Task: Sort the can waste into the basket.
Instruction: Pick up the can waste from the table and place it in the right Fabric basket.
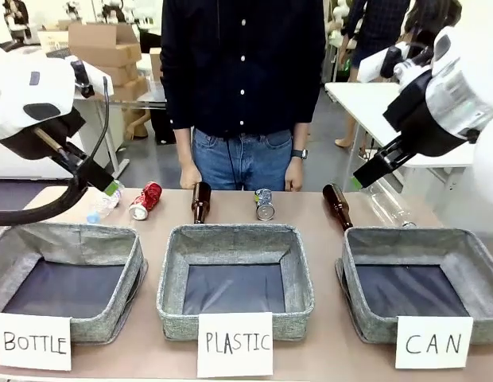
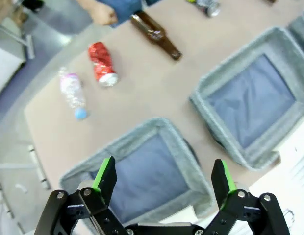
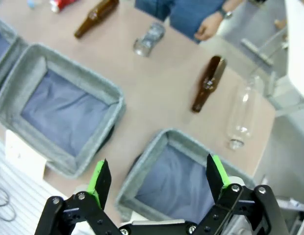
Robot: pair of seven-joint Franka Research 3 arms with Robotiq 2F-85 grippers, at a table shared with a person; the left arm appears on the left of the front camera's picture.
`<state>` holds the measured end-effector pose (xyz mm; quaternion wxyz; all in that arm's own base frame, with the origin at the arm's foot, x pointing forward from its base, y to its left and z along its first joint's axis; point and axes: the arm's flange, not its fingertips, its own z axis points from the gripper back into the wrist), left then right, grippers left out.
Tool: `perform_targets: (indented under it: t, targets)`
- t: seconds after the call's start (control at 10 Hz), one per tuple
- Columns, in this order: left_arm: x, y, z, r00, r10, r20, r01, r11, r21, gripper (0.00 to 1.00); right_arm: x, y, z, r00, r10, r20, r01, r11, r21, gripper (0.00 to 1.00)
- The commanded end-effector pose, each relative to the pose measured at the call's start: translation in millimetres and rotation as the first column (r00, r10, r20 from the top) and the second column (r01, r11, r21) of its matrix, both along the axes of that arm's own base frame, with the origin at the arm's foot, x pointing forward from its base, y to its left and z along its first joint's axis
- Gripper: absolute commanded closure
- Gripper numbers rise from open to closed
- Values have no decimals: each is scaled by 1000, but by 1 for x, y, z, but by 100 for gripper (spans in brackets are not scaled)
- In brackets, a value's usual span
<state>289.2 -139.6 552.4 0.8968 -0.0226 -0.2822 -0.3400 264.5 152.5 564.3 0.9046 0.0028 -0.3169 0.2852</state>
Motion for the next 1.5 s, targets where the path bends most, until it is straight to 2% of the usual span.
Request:
perform_targets:
  t: [0.0, 0.1, 0.2, 0.3, 0.4, 0.5, 0.6, 0.7, 0.8, 0.9, 1.0, 1.4]
  targets:
    - [11, 45, 13, 933, -170, -318, 63, 945, -320, 0, 5, -39, 8, 956, -188, -223, 258, 902, 347, 0]
    - [25, 78, 10, 836, -305, -456, 15, 843, -537, 0, 9, -69, 12, 886, -184, -425, 403, 759, 511, 0]
    - [38, 105, 0, 786, -338, -517, -97, 759, -643, 0, 17, -93, 7, 808, -132, -574, 508, 650, 566, 0]
    - [48, 125, -14, 743, -403, -534, -179, 650, -739, 0, 25, -115, -1, 773, -10, -635, 534, 551, 642, 0]
    - [54, 146, -20, 747, -452, -487, -222, 521, -824, 0, 27, -136, -5, 780, 67, -623, 529, 463, 711, 0]
    - [57, 168, -23, 794, -444, -415, -253, 380, -890, 0, 27, -163, -9, 798, 114, -591, 525, 349, 776, 0]
    - [60, 190, -27, 837, -405, -367, -271, 276, -922, 0, 25, -188, -15, 841, 123, -527, 492, 230, 839, 0]
    - [60, 207, -30, 857, -372, -358, -292, 222, -930, 0, 16, -206, -19, 853, 121, -508, 488, 164, 857, 0]
    - [61, 210, -32, 881, -328, -343, -294, 189, -937, 0, 11, -213, -23, 862, 67, -503, 490, 147, 859, 0]
    - [66, 201, -31, 883, -254, -395, -339, 239, -910, 0, 8, -208, -23, 882, 13, -471, 460, 195, 866, 0]
    - [57, 223, -34, 857, -393, -333, -243, 263, -934, 0, 21, -224, -5, 839, 96, -536, 505, 230, 832, 0]
    - [57, 223, -34, 857, -393, -333, -243, 263, -934, 0, 21, -224, -5, 839, 96, -536, 505, 230, 832, 0]
